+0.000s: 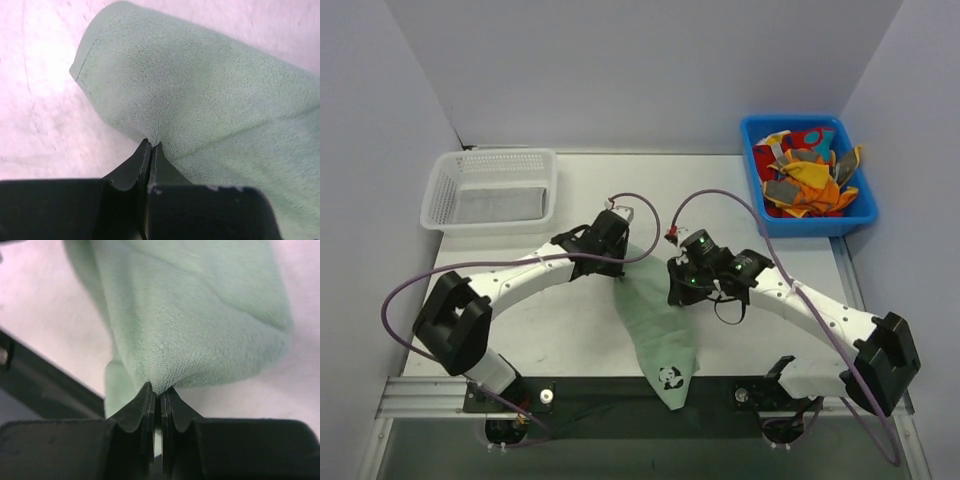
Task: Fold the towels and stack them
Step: Flatten out the crumpled towel
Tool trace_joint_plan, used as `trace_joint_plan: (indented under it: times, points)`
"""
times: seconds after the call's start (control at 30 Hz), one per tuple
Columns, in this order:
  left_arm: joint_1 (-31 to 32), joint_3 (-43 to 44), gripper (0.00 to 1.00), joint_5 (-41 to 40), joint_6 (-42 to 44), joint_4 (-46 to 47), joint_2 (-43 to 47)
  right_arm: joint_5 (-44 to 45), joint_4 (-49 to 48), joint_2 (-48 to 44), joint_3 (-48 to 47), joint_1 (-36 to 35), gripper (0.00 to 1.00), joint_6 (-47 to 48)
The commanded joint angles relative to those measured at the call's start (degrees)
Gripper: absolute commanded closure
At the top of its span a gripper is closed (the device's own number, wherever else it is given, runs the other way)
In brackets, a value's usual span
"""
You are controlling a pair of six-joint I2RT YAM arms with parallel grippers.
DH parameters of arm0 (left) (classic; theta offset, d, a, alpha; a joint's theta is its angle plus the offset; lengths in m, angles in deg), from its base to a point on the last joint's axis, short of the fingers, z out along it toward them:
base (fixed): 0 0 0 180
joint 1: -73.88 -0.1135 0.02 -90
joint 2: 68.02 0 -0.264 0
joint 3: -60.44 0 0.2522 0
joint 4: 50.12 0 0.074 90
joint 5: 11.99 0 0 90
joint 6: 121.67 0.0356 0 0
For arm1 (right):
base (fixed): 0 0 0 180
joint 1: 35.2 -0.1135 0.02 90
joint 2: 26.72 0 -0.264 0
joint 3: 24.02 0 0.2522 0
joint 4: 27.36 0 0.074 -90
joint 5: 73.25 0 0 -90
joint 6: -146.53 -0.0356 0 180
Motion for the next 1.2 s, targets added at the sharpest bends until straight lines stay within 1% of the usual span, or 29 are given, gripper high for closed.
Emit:
trace_joint_plan:
  times: [0.0, 0.03, 0.07, 0.13, 0.17, 0.2, 0.27, 0.3, 0.4, 0.43, 0.47, 0.5, 0.53, 0.57, 0.6, 0.63, 0.7, 0.73, 0.83, 1.1, 1.17]
  points:
    - [0.5, -3.6, 1.00, 7.0, -1.5, -8.0, 5.3, -3.2, 7.3, -2.0, 2.5, -7.0, 0.99, -3.6]
    - [0.6, -5.4, 1.00, 8.5, -2.2, -8.6, 6.1, -4.9, 7.4, -2.1, 3.9, -7.9, 0.94, -5.8]
    - [0.6, -8.9, 1.00, 9.8, -3.0, -9.8, 7.4, -8.3, 7.2, -2.1, 5.2, -9.3, 0.83, -6.6]
    - [0.6, -11.5, 1.00, 11.4, -3.2, -11.1, 8.5, -8.7, 7.2, -2.8, 8.3, -10.5, 0.67, -7.3]
    - [0.7, -13.6, 1.00, 11.7, -3.2, -11.8, 9.3, -8.6, 7.3, -3.3, 9.0, -10.7, 0.54, -6.8]
    - [0.7, -14.5, 1.00, 12.0, -3.1, -11.9, 9.6, -7.7, 7.3, -4.1, 9.5, -10.3, 0.49, -6.4]
    - [0.7, -15.7, 1.00, 13.2, -2.9, -12.2, 9.4, -7.0, 7.4, -6.0, 8.6, -8.6, 0.44, -3.4]
    - [0.7, -16.5, 1.00, 13.8, -2.8, -12.3, 9.3, -7.1, 7.4, -6.4, 7.7, -5.9, 0.43, -2.3]
    - [0.7, -18.0, 1.00, 14.6, -3.0, -11.7, 9.6, -5.6, 6.8, -6.2, 3.3, -1.5, 0.44, 2.6]
    - [0.8, -18.4, 1.00, 14.2, -3.2, -11.4, 9.9, -3.2, 6.0, -4.2, 0.9, 0.7, 0.46, 3.7]
    - [0.8, -18.7, 1.00, 13.8, -3.4, -11.0, 10.7, -2.7, 5.2, -2.6, -0.3, 1.6, 0.46, 4.9]
    - [0.8, -18.8, 1.00, 13.6, -3.4, -10.9, 11.2, -2.7, 4.2, -0.9, -1.6, 2.2, 0.47, 7.2]
    - [0.8, -19.0, 1.00, 13.1, -3.4, -10.7, 11.6, -3.3, 2.2, 3.1, -2.7, 2.8, 0.47, 7.8]
    - [0.8, -19.2, 1.00, 12.9, -3.6, -10.6, 12.7, -3.9, 1.3, 5.4, -5.7, 3.7, 0.48, 8.6]
    - [0.8, -19.4, 1.00, 12.7, -3.5, -10.7, 13.2, -5.1, 0.6, 7.8, -7.1, 4.1, 0.48, 9.3]
    - [0.8, -19.7, 1.00, 12.1, -3.7, -10.6, 13.6, -6.1, -0.8, 12.5, -8.5, 4.4, 0.48, 10.6]
    - [0.8, -20.1, 1.00, 11.8, -3.8, -10.6, 15.0, -9.4, -1.6, 17.3, -13.2, 5.1, 0.45, 11.4]
    - [0.9, -20.4, 1.00, 11.6, -4.3, -10.6, 15.5, -10.5, -1.7, 21.8, -14.8, 5.1, 0.44, 12.1]
    - [1.0, -20.9, 1.00, 11.3, -4.9, -10.5, 17.3, -15.2, -2.8, 28.4, -18.7, 5.1, 0.42, 12.4]
    - [1.0, -22.4, 1.00, 10.8, -5.0, -9.9, 18.8, -24.6, -5.0, 39.7, -22.8, 4.8, 0.42, 11.9]
    - [1.1, -22.4, 1.00, 10.8, -5.0, -9.8, 18.5, -25.4, -5.2, 41.1, -23.4, 4.8, 0.47, 11.5]
